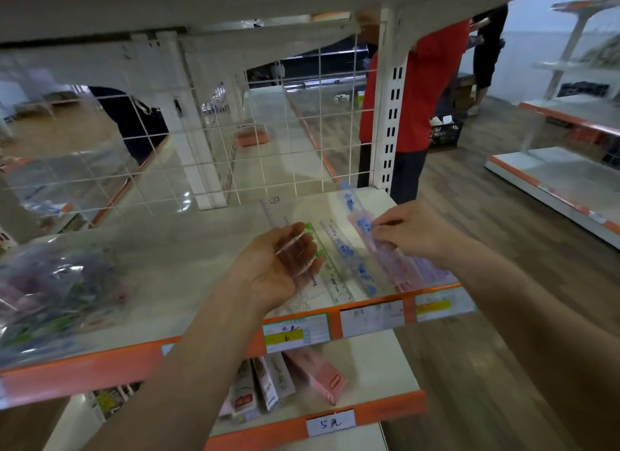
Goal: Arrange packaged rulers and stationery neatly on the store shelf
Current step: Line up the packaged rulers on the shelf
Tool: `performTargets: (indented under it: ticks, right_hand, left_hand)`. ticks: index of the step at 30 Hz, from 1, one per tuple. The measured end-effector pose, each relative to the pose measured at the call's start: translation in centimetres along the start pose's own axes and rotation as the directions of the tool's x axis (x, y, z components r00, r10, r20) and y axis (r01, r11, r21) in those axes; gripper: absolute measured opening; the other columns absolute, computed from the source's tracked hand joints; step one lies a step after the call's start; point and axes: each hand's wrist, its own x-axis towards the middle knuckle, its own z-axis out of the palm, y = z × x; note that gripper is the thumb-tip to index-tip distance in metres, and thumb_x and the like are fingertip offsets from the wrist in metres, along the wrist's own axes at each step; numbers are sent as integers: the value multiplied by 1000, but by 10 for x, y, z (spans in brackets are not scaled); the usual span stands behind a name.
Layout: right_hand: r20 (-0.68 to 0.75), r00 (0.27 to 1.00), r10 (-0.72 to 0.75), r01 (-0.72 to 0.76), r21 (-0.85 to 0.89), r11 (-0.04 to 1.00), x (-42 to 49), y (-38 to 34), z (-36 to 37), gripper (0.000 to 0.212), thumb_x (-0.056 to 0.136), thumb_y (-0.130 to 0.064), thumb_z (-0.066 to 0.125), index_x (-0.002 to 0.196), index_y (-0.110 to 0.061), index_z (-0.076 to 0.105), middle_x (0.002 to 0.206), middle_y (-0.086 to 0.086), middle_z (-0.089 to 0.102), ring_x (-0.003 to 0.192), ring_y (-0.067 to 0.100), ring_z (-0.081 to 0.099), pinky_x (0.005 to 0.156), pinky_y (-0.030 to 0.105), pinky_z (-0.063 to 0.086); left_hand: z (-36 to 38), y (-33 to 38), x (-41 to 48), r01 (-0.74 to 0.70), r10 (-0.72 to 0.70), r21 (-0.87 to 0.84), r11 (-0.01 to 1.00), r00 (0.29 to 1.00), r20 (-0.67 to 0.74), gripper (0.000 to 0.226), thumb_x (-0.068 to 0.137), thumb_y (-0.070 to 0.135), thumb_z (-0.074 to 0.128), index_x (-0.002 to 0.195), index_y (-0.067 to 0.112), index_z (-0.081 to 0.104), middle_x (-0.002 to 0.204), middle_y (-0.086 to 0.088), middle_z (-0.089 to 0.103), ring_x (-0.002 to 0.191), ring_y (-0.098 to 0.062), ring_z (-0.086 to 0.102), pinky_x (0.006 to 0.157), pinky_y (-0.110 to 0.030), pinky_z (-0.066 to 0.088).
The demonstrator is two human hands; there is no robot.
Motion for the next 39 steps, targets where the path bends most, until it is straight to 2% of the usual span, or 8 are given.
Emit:
performTargets:
  ticks: [3,7,14,17,20,22,30,39]
  right_hand:
    - [30,999,-23,26,-119,992,3,4,13,13,79,-6,64,76,-5,77,74,13,72,73,25,68,72,41,56]
    - [53,999,-12,25,-266,964,11,6,25,16,76,-12,61,75,-11,77,72,6,72,74,20,67,70,32,55]
    - [21,996,-82,81,-518,851,-1,-5,27,22,85,-27,58,101,-19,69,102,-1,67,90,18,61,74,28,50]
    - [35,976,-213,209,-409,888,-16,-22,29,21,89,-21,52,91,-15,72,93,-1,69,84,17,62,74,31,53]
    - [129,977,-171,175,-20,984,-29,-36,35,16,88,-21,59,83,-15,72,76,-3,71,67,8,64,53,15,46]
    - [177,973,-146,133,83,988,-33,-38,38,9,87,-19,62,85,-16,71,71,-4,69,57,0,60,45,8,40]
    - [84,996,-40,22,208,978,-30,-24,10,7,85,-9,64,81,-7,70,66,2,66,47,0,53,42,12,39]
    - [-86,982,169,-169,0,986,-13,31,-52,14,79,-1,59,69,2,69,68,17,59,61,21,46,43,20,28]
  left_hand:
    - [1,0,-1,5,-5,-3,1000,1000,-14,22,91,11,46,84,4,65,69,-9,61,64,-20,57,72,-36,49]
    - [4,0,-6,16,-15,9,1000,1000,-26,23,92,9,43,86,1,63,74,-11,58,67,-21,56,76,-38,49]
    - [1,1,-7,26,-21,121,992,999,-36,15,91,12,53,90,8,68,73,-4,61,71,-17,59,76,-36,47]
    - [1,0,-8,25,-19,167,986,999,-37,14,90,13,56,89,13,70,72,0,62,71,-13,58,68,-28,43]
    - [7,-3,-9,7,-1,192,981,1000,-30,15,91,11,54,90,15,69,66,1,62,62,-11,56,62,-26,41]
    - [11,-3,-9,-6,9,180,984,1000,-20,16,92,9,53,91,13,68,69,-3,60,55,-11,58,57,-25,45]
    - [18,-10,-4,30,-33,133,991,999,17,9,88,8,54,90,6,63,73,-7,57,65,-16,53,62,-28,42]
    - [18,-20,5,83,-82,71,994,997,-16,14,89,9,51,86,7,64,75,-7,58,68,-17,54,64,-29,42]
